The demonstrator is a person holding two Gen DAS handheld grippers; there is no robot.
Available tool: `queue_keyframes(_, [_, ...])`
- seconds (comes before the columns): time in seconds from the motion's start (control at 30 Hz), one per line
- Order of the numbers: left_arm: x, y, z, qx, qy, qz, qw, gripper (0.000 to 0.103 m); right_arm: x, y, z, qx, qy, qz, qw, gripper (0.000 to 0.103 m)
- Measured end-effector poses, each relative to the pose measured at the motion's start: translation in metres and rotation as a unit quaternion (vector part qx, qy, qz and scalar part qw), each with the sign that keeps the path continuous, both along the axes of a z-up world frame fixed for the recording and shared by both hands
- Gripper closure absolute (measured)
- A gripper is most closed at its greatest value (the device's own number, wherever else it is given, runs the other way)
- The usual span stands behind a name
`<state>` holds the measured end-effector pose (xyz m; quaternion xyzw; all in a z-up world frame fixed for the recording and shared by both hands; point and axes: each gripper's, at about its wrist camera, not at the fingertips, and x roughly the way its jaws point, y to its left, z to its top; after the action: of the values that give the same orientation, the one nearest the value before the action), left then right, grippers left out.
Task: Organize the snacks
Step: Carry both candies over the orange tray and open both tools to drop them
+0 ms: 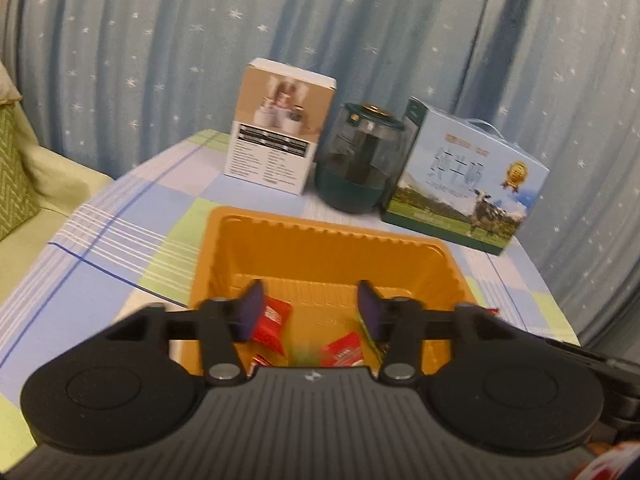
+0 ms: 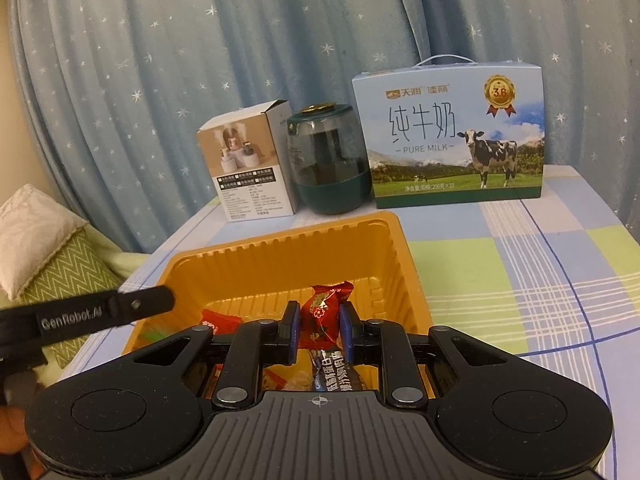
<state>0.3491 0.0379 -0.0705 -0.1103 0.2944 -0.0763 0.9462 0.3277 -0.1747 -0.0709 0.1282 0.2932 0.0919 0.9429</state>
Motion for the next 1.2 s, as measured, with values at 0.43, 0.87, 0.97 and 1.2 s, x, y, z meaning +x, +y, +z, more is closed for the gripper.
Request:
queue_keyframes(0.43, [-0.003, 0.005, 0.002, 0.04, 0.006, 0.01, 0.9991, 0.055, 0.0, 0.0, 0.001, 0.012, -0.006, 0.007, 1.0, 0.082])
queue_keyframes(0.87, [-0.004, 0.003, 0.0, 0.051, 0.011, 0.009, 0.9986, 0.055, 0.001, 0.002, 0.002, 0.013, -0.016, 0.014, 1.0, 0.082])
queue_keyframes(0.97, [-0.004, 0.005, 0.0, 0.049, 0.011, 0.011, 0.9987, 0.054, 0.002, 0.003, 0.001, 0.016, -0.019, 0.017, 1.0, 0.082])
queue_keyframes(1.2, [-0.007, 0.008, 0.0, 0.048, 0.007, 0.016, 0.9987, 0.04, 0.005, -0.015, -0.002, 0.089, -0.039, -0.003, 0.995, 0.039])
